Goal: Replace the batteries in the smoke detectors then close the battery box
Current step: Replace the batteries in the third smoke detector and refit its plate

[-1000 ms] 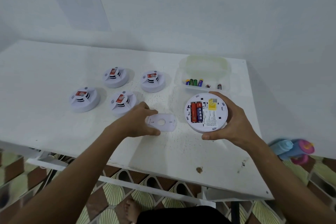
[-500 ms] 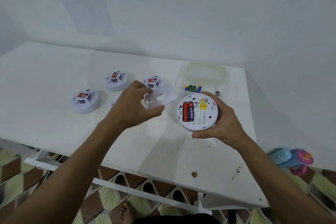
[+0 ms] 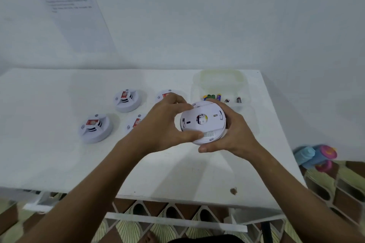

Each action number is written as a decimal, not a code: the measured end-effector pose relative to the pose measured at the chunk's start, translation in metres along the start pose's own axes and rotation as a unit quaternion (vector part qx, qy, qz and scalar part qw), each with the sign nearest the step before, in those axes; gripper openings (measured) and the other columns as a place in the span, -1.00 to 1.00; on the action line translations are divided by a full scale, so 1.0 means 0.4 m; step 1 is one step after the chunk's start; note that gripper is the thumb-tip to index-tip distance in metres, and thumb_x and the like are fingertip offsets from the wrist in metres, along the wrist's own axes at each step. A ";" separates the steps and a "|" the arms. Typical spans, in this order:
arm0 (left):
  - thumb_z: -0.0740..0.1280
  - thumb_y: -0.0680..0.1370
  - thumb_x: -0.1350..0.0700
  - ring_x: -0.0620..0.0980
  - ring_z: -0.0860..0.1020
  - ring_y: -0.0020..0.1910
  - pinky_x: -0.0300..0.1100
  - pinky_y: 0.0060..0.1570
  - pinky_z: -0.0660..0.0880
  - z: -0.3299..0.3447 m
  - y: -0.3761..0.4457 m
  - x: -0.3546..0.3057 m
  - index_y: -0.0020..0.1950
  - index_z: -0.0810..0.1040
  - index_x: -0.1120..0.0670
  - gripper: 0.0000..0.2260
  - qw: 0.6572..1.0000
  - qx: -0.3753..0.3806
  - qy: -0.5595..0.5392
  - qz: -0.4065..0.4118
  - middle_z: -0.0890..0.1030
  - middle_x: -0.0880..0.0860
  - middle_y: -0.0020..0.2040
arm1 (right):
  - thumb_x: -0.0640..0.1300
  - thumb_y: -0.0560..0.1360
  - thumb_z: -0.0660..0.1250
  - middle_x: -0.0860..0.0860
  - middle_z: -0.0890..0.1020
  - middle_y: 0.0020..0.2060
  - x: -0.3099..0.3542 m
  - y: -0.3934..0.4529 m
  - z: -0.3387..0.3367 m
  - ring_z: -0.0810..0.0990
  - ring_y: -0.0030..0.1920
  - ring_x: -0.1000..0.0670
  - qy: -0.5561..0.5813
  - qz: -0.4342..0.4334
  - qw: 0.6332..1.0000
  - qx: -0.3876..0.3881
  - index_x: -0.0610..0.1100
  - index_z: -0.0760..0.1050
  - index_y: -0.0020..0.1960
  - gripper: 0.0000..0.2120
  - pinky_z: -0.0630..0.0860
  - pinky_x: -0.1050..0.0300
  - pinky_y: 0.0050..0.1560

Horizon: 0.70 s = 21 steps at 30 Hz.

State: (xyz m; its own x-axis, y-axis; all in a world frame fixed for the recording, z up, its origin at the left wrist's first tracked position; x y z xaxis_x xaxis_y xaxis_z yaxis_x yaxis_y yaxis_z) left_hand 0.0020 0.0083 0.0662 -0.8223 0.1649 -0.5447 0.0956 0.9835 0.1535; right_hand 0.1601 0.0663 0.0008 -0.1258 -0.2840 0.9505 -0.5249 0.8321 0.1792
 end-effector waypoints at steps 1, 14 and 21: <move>0.52 0.29 -0.25 -0.16 0.45 0.13 -0.32 0.08 0.37 -0.007 -0.005 0.013 0.22 0.58 -0.07 -0.44 1.000 0.006 -0.011 -0.003 0.48 -0.12 0.12 | 0.00 -0.01 0.72 0.05 0.60 0.24 0.004 0.001 0.014 0.54 0.30 -0.05 -0.004 0.001 1.000 -0.007 0.01 0.41 0.40 0.02 0.57 -0.16 0.23; 0.51 0.33 -0.20 -0.20 0.49 0.07 -0.28 0.06 0.48 -0.120 -0.056 0.177 0.28 0.56 -0.08 -0.45 0.998 0.049 -0.035 -0.005 0.49 -0.16 0.16 | -0.23 0.02 0.71 0.06 0.63 0.19 0.059 0.046 0.213 0.58 0.25 -0.03 0.021 -0.002 0.998 -0.060 -0.05 0.43 0.38 -0.03 0.59 0.06 0.17; 0.51 0.30 -0.23 -0.18 0.60 -0.02 -0.12 0.02 0.58 -0.179 -0.101 0.285 0.37 0.47 -0.12 -0.33 0.992 0.092 -0.081 -0.004 0.54 -0.14 0.17 | -0.21 0.02 0.71 0.06 0.64 0.19 0.105 0.074 0.325 0.57 0.27 -0.05 0.028 -0.008 0.998 -0.049 0.01 0.47 0.34 -0.07 0.59 -0.01 0.19</move>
State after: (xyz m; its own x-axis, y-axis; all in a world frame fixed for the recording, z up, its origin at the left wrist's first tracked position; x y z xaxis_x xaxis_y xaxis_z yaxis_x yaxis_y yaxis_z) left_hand -0.1359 -0.0181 0.0570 -0.7236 0.1521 -0.6732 0.2025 0.9793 0.0035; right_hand 0.0300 0.0169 0.0130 -0.0689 -0.2727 0.9596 -0.4411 0.8711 0.2159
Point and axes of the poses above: each hand's wrist, its own y-axis towards the middle knuckle, its own z-axis out of the palm, x = y × z, the point moved 7 cm from there along y, towards the middle knuckle
